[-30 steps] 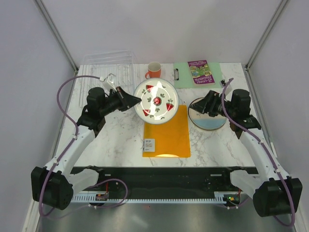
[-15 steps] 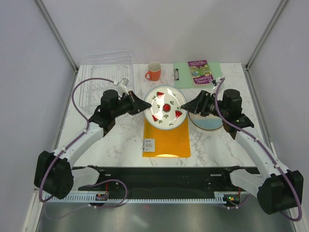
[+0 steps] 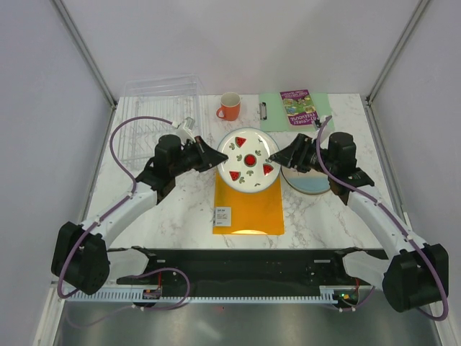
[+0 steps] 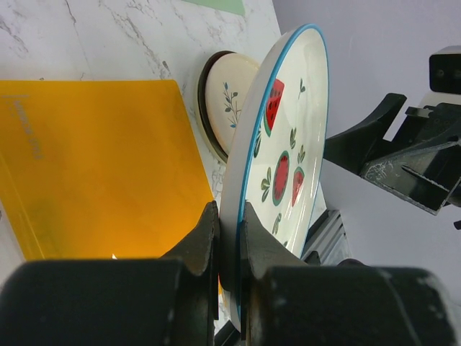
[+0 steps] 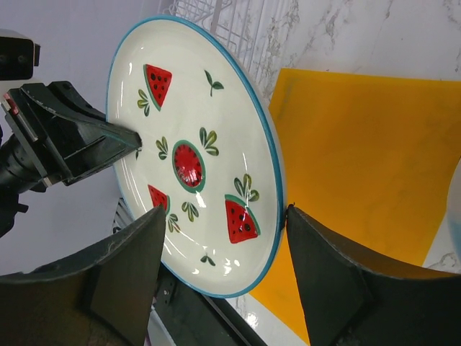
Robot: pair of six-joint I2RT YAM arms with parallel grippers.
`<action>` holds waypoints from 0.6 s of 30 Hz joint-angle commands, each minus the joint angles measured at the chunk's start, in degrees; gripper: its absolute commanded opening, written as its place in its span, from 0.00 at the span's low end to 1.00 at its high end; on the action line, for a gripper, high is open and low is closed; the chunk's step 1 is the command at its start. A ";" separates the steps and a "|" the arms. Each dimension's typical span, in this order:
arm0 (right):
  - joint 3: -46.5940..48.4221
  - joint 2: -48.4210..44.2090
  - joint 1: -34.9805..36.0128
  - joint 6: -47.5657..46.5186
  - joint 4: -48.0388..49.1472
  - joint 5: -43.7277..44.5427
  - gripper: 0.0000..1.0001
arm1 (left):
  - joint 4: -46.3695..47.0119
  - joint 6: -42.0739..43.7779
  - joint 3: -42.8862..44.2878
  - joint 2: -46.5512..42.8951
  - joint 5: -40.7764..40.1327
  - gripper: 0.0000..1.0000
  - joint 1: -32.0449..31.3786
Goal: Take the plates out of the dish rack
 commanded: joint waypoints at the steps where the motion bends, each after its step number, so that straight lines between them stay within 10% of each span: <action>1: 0.12 0.99 1.07 -0.17 3.39 -0.91 0.74 | 9.17 -4.27 2.74 -3.55 2.89 0.02 -1.09; 8: 0.21 1.69 1.07 -1.22 3.12 -0.82 0.70 | 7.59 -3.40 1.77 -5.31 1.57 0.02 -1.18; 14: -0.93 2.66 1.07 0.09 6.72 -4.58 0.07 | 10.05 -3.66 1.60 -4.17 5.60 0.02 -1.18; 18: -1.64 2.66 0.99 1.33 9.89 -5.14 0.00 | 12.16 -3.31 2.12 -1.97 9.48 0.15 -1.18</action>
